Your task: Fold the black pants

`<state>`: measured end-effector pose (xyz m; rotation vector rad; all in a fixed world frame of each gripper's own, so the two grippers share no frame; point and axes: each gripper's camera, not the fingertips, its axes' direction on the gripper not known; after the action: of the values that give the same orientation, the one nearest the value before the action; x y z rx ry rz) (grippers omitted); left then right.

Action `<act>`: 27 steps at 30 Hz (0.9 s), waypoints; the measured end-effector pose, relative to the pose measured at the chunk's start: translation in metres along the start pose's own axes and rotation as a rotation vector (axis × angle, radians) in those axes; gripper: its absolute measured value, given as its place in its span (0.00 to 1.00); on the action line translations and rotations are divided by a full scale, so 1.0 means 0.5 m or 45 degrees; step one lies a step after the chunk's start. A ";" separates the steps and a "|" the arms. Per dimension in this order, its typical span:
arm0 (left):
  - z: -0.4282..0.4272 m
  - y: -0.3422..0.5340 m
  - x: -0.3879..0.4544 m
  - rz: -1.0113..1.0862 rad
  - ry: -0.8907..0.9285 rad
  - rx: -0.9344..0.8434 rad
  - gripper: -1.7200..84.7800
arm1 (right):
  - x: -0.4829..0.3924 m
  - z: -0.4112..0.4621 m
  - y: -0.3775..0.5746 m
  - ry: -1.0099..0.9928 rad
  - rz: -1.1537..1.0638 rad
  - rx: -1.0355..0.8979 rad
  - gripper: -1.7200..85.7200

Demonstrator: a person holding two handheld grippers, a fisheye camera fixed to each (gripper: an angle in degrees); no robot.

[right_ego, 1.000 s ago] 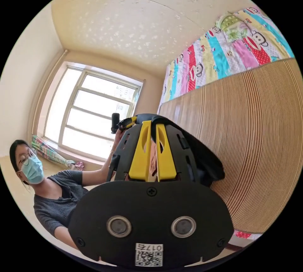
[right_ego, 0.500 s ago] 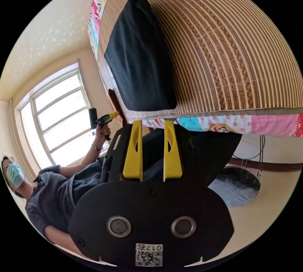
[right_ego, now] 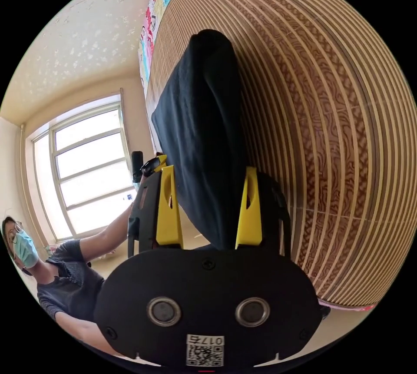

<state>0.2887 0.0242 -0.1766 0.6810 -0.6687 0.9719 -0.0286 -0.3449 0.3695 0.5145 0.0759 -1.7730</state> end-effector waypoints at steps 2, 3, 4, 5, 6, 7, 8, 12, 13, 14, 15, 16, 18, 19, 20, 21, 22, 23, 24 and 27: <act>-0.002 0.020 -0.010 -0.017 0.015 0.096 0.18 | 0.000 -0.012 0.030 -0.002 0.011 0.102 0.21; 0.002 0.034 -0.022 -0.062 0.042 0.116 0.17 | 0.004 -0.016 0.040 -0.039 0.024 0.140 0.21; 0.009 0.040 -0.030 -0.094 0.071 0.099 0.16 | 0.019 -0.013 0.054 -0.191 0.040 0.142 0.20; 0.017 0.056 -0.044 -0.150 0.129 0.117 0.16 | 0.036 0.003 0.068 -0.344 0.069 0.110 0.19; 0.022 0.073 -0.054 -0.182 0.152 0.126 0.15 | 0.043 0.006 0.079 -0.383 0.095 0.120 0.19; 0.026 0.081 -0.057 -0.195 0.152 0.119 0.14 | 0.055 0.005 0.101 -0.369 0.149 0.122 0.18; 0.031 0.097 -0.063 -0.209 0.139 0.104 0.13 | 0.063 0.000 0.122 -0.360 0.166 0.113 0.17; 0.034 0.146 -0.069 -0.206 0.181 -0.008 0.10 | 0.107 -0.021 0.180 -0.623 0.249 0.002 0.14; 0.033 0.151 -0.062 -0.184 0.176 -0.033 0.10 | 0.117 -0.034 0.203 -0.714 0.260 -0.033 0.13; 0.036 0.161 -0.042 -0.134 0.164 -0.094 0.09 | 0.120 -0.056 0.229 -0.758 0.255 -0.042 0.12; 0.043 0.170 -0.018 -0.089 0.161 -0.160 0.09 | 0.120 -0.071 0.243 -0.772 0.252 -0.041 0.12; 0.049 0.175 -0.004 -0.068 0.158 -0.193 0.09 | 0.120 -0.103 0.268 -0.799 0.244 -0.040 0.12; 0.075 0.192 0.060 -0.036 0.147 -0.282 0.09 | 0.119 -0.164 0.301 -0.830 0.227 -0.022 0.11; 0.082 0.195 0.079 -0.038 0.150 -0.291 0.09 | 0.121 -0.213 0.319 -0.847 0.220 -0.001 0.10; 0.097 0.200 0.121 -0.023 0.149 -0.299 0.09 | 0.121 -0.270 0.336 -0.854 0.198 0.025 0.10; 0.114 0.202 0.169 0.005 0.149 -0.297 0.09 | 0.120 -0.300 0.344 -0.853 0.185 0.045 0.09; 0.123 0.201 0.194 0.025 0.156 -0.290 0.09 | 0.118 -0.365 0.359 -0.854 0.156 0.091 0.09; 0.142 0.197 0.247 0.067 0.182 -0.274 0.09 | 0.115 -0.435 0.372 -0.855 0.114 0.136 0.09; 0.164 0.187 0.299 0.106 0.218 -0.270 0.09 | 0.111 -0.472 0.379 -0.852 0.086 0.158 0.09; 0.227 0.143 0.451 0.247 0.323 -0.291 0.09 | 0.078 -0.672 0.405 -0.807 -0.073 0.265 0.09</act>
<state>0.2936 0.0790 0.0800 0.2882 -0.6165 1.1182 0.2554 -0.3283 0.0965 0.0774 -0.5445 -1.9352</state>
